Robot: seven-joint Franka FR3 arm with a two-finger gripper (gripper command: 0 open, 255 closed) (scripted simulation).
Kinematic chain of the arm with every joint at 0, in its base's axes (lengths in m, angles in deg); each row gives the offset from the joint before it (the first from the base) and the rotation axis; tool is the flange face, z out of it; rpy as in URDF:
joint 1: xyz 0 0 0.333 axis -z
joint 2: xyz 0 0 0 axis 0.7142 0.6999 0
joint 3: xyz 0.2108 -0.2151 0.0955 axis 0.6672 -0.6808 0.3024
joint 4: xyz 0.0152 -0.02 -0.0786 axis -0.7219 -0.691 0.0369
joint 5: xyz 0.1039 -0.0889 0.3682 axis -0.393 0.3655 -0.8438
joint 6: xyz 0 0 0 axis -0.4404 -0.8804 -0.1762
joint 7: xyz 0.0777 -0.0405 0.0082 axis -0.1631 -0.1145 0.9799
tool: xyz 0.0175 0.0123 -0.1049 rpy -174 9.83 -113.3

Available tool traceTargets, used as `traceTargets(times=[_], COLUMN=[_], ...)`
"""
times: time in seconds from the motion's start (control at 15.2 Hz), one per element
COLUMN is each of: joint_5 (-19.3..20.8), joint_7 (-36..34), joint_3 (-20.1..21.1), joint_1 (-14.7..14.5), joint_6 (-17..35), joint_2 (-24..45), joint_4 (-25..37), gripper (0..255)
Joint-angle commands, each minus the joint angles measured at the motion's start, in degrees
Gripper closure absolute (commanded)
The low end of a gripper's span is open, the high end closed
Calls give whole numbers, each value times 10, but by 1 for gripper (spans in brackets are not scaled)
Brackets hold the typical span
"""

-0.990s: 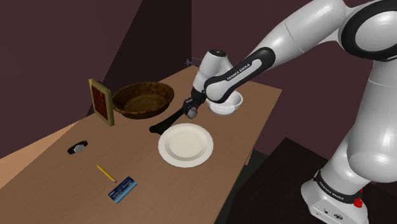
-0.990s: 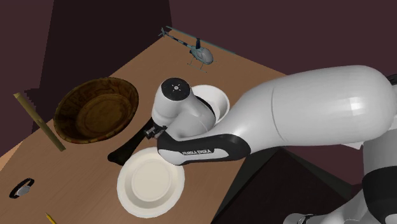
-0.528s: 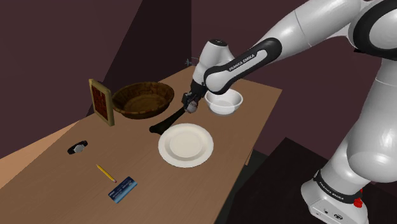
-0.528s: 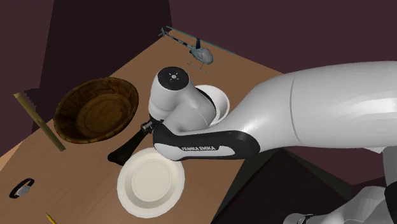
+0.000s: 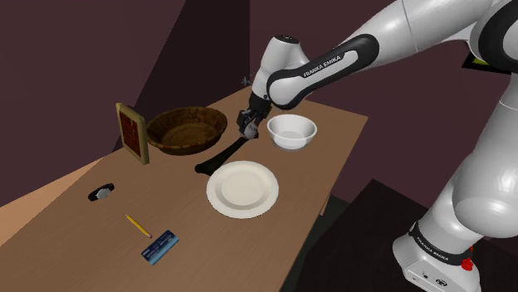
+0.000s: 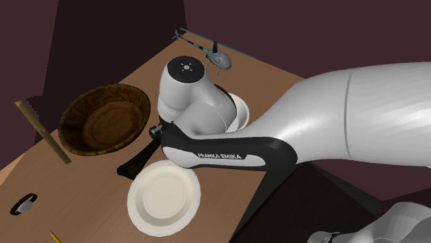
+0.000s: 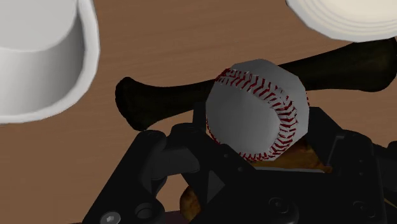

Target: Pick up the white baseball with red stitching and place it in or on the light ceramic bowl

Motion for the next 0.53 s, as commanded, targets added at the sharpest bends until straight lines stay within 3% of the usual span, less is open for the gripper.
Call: traceTargets(times=[0.0, 0.46], joint_5=[-2, -7], joint_7=[2, 4], joint_3=[0, 1], joint_1=[1, 2], joint_6=[-16, -67], joint_2=[-6, -28], joint_4=[10, 39], gripper=[255, 255])
